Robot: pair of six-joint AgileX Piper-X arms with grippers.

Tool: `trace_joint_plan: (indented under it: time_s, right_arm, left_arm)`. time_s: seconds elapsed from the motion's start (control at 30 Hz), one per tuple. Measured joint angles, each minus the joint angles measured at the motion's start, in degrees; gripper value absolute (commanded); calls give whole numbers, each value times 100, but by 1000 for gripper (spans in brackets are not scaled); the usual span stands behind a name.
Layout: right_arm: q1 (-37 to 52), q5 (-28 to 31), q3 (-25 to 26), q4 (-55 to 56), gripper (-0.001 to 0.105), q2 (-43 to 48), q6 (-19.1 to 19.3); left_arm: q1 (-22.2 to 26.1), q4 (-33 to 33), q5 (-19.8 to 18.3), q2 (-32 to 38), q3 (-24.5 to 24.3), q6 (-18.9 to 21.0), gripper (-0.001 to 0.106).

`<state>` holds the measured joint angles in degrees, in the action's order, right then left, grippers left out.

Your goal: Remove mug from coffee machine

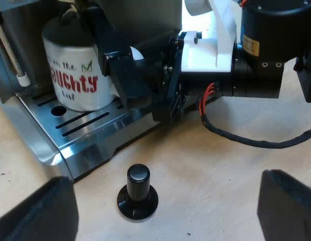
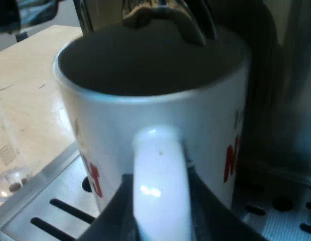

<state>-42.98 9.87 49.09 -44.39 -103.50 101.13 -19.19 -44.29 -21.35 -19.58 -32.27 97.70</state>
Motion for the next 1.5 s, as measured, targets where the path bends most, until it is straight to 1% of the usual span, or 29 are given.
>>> trace_joint_plan:
  time_s: [0.1, 0.57, 0.97, 1.2, 1.4, 1.5]
  right_arm:
    - [0, 1, 0, 0, 0, 0, 2]
    - [0, 1, 0, 49, 0, 54, 2]
    - [-13, -10, 0, 536, 0, 328, 2]
    - [-236, 56, -176, 553, 0, 444, 2]
    - [-459, 426, -442, 498, 0, 631, 17]
    - [-476, 508, -575, 498, 0, 757, 31]
  left_arm:
    - [0, 0, 0, 0, 0, 0, 79]
    - [0, 0, 0, 0, 0, 0, 79]
    - [0, 0, 0, 0, 0, 0, 79]
    - [0, 0, 0, 0, 0, 0, 79]
    - [0, 0, 0, 0, 0, 0, 79]
    - [0, -10, 0, 0, 0, 0, 79]
